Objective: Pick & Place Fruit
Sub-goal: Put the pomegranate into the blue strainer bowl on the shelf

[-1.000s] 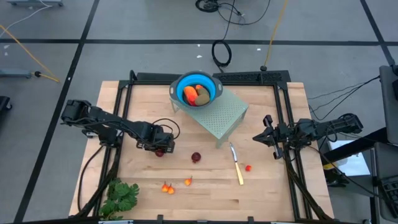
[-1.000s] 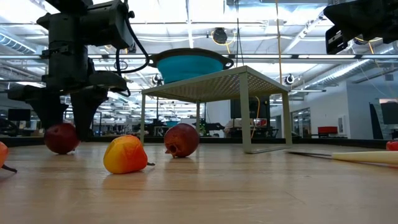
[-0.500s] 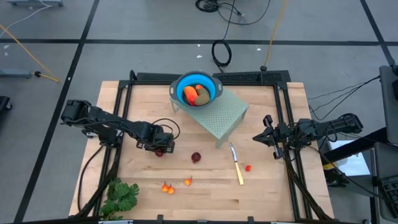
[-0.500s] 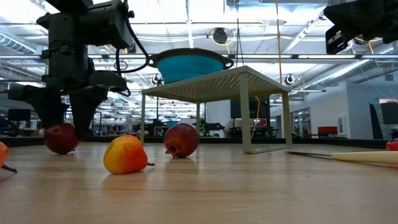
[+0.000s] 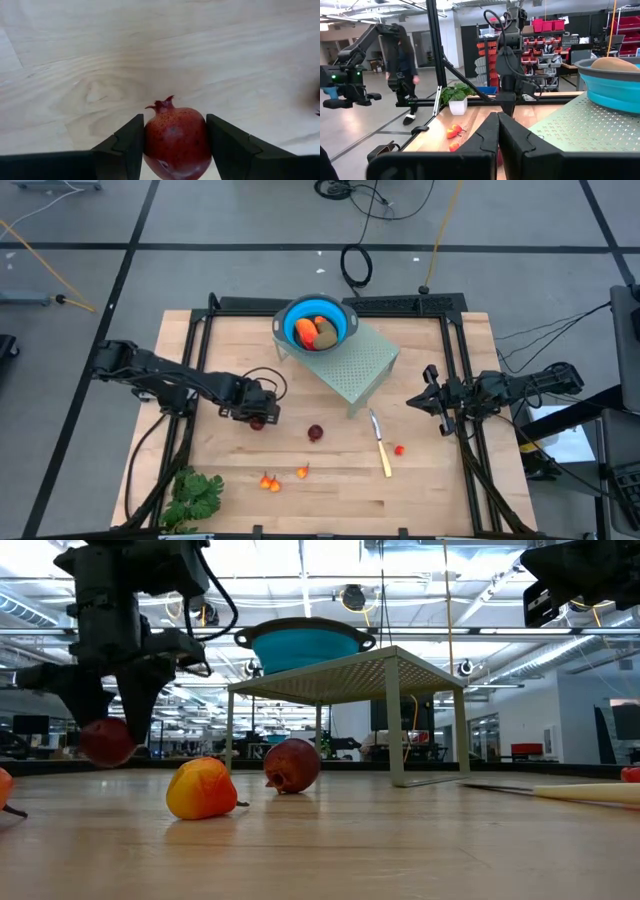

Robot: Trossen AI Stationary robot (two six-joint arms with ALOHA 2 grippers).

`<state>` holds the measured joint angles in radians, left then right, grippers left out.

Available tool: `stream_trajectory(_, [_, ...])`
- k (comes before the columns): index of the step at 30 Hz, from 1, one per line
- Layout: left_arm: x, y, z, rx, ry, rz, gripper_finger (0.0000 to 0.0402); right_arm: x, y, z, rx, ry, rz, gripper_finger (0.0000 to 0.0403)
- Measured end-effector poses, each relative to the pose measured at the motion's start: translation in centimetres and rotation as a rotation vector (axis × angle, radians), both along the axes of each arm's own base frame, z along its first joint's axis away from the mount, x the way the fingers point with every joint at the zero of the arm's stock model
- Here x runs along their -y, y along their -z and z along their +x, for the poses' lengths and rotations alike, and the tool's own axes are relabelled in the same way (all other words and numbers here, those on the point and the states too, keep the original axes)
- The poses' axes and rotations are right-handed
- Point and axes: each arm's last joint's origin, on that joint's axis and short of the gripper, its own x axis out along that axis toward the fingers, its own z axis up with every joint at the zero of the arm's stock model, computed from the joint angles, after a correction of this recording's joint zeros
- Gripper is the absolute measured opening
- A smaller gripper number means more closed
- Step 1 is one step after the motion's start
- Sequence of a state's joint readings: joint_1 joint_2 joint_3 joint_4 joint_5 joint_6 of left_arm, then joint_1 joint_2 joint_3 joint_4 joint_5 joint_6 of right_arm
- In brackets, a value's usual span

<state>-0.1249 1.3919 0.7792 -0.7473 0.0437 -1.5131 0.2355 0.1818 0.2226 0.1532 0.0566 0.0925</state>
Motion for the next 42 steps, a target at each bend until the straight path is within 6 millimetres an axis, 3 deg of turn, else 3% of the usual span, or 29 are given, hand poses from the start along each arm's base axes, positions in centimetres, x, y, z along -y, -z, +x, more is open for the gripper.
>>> stream_trajectory(16, [-0.4, -5.4, -2.9, 0.264, -0.01, -0.036, 0.0184, 0.0, -0.1, 0.0, 0.008, 0.0, 0.002, 0.0])
stream_trajectory(26, [-0.5, -7.1, -4.2, 0.36, -0.033, -0.058, 0.0184, 0.1, -0.1, 0.0, 0.005, 0.045, 0.015, 0.0])
stream_trajectory(36, [-0.5, -7.3, -4.1, 0.39, -0.019, -0.056, 0.0184, 0.1, -0.1, 0.0, 0.003, 0.045, 0.03, 0.0])
stream_trajectory(42, [-0.5, -8.8, -2.8, 0.614, 0.067, 0.01, 0.0184, 0.1, -0.1, 0.0, 0.005, 0.048, 0.007, 0.0])
